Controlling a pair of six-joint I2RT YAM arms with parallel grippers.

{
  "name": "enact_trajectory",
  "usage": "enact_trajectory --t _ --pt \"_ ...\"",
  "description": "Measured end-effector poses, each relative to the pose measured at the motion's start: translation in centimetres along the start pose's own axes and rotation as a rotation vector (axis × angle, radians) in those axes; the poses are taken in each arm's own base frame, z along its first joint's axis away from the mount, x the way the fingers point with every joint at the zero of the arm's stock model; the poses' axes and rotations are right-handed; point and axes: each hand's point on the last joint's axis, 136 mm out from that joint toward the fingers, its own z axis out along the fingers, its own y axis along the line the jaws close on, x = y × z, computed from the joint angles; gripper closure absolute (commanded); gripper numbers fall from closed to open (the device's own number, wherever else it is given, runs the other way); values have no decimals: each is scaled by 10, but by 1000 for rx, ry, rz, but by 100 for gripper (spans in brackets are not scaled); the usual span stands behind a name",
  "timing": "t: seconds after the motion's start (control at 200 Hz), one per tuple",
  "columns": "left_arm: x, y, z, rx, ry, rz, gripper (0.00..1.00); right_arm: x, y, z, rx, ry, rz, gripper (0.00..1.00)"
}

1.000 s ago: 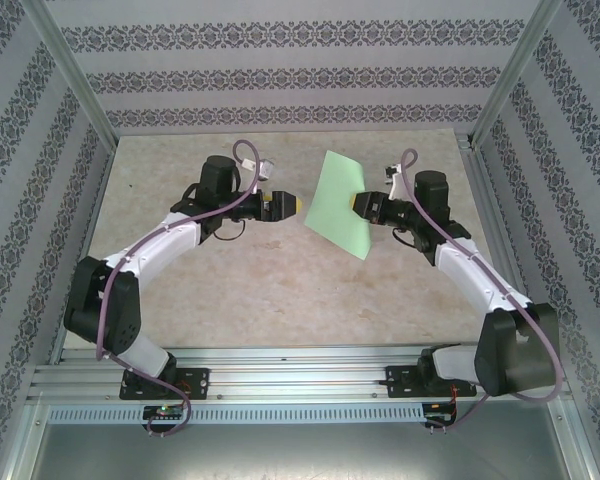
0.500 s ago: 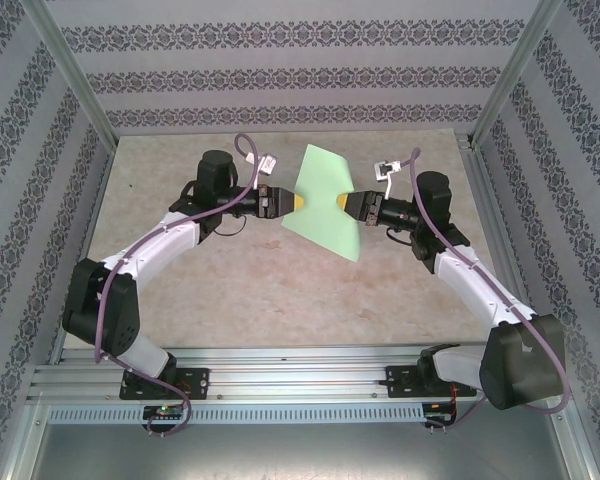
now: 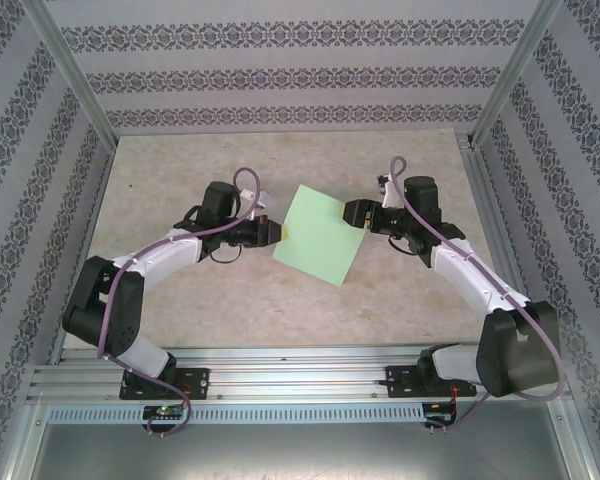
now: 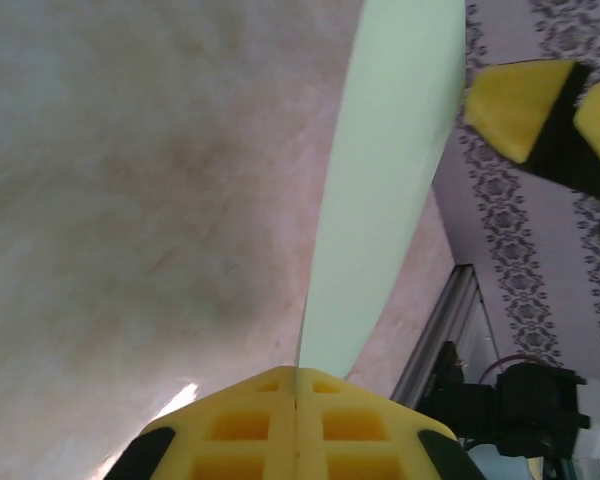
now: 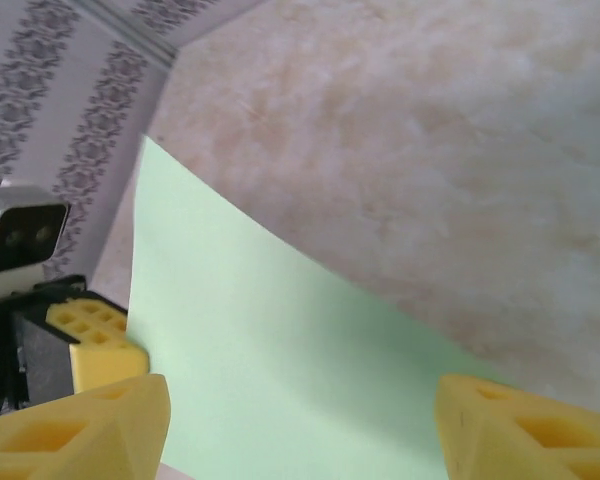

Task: Fold a paper plane with a square sheet of paper (fold left side to right side)
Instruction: Place a square sheet of paper at the center of the table, then first fold in half a square sheet of paper at the center of the table.

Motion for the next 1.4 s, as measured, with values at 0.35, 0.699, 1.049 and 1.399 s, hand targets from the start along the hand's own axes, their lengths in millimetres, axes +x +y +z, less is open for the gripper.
enact_trajectory --t 0.35,0.699,1.049,1.399 --pt "47 61 -4 -224 40 -125 99 89 -15 64 54 238 116 57" --pt "46 50 -6 -193 51 -95 65 141 -39 102 153 373 228 68" --pt "44 15 11 -71 75 -16 53 138 -44 104 182 363 259 64" --pt "44 -6 28 -11 103 40 51 88 -23 99 47 227 349 47"
